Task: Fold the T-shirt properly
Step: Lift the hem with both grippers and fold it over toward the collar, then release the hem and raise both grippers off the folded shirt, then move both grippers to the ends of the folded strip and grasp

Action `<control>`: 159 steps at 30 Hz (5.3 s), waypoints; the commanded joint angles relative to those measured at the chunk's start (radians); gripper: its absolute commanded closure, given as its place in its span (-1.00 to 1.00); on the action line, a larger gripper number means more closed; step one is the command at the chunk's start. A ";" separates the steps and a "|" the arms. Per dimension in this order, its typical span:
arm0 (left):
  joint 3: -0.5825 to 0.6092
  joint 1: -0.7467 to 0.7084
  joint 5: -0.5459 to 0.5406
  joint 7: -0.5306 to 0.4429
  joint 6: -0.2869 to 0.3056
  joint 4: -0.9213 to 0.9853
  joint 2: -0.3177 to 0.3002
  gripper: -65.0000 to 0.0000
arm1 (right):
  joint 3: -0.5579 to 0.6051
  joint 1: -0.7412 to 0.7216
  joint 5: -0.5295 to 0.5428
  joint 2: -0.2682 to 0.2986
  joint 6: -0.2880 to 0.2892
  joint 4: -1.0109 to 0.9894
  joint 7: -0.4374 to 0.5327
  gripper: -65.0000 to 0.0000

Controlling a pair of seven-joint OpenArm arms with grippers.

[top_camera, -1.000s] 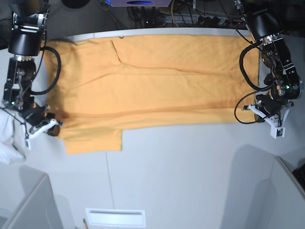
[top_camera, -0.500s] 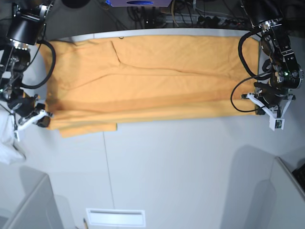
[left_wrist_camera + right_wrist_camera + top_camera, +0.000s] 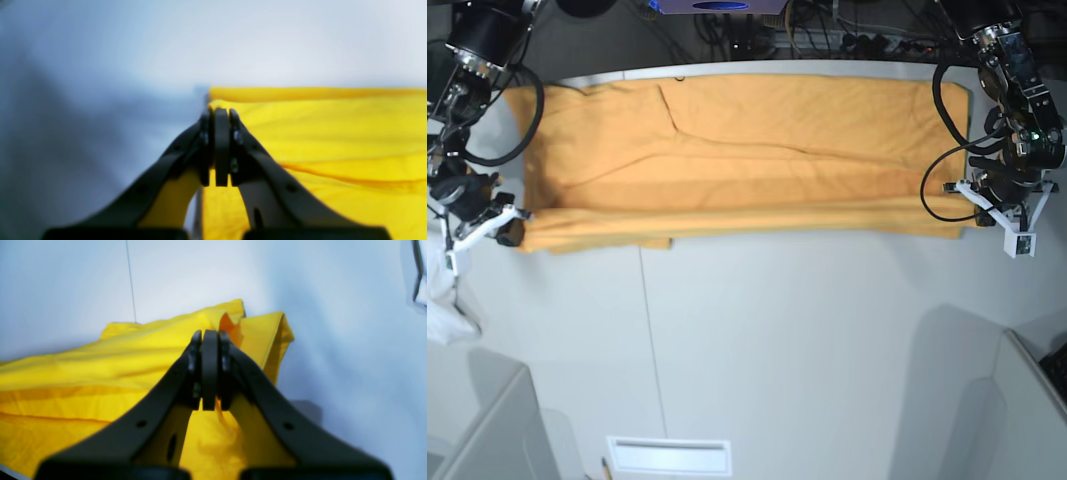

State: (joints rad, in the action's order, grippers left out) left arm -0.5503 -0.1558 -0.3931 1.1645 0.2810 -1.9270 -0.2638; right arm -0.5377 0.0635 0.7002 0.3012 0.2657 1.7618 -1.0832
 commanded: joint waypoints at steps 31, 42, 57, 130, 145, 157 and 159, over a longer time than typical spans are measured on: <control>-0.011 -0.207 0.001 -0.016 -0.002 -0.061 -0.021 1.00 | -0.040 0.229 -0.003 -0.035 0.004 0.163 -0.044 1.00; -0.012 -0.244 0.001 -0.016 -0.002 -0.067 -0.021 1.00 | -0.040 0.243 0.003 -0.027 0.004 0.168 -0.047 1.00; -0.012 -0.281 0.009 -0.018 -0.002 -0.061 -0.021 1.00 | -0.038 0.299 -0.004 -0.030 0.004 0.082 -0.039 1.00; -0.165 0.236 0.199 0.015 0.291 0.200 0.107 1.00 | 0.150 -0.014 -0.123 -0.092 0.004 0.060 0.179 1.00; -0.241 0.154 -0.017 -0.070 0.417 0.347 0.080 -1.00 | 0.161 0.057 -0.123 -0.122 0.004 0.056 0.179 1.00; -0.221 0.226 -0.025 -0.143 0.398 0.565 0.076 -1.00 | 0.161 0.081 -0.123 -0.122 0.004 0.063 0.179 1.00; -0.196 0.227 -0.025 -0.145 0.398 0.601 0.076 -1.00 | 0.161 0.085 -0.123 -0.122 0.004 0.063 0.179 1.00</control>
State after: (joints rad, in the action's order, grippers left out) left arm -0.7490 0.0658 -0.4206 1.0008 0.6811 -1.3228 -0.1837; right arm -0.3729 0.1543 0.5663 0.1673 0.2695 1.8057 -0.9264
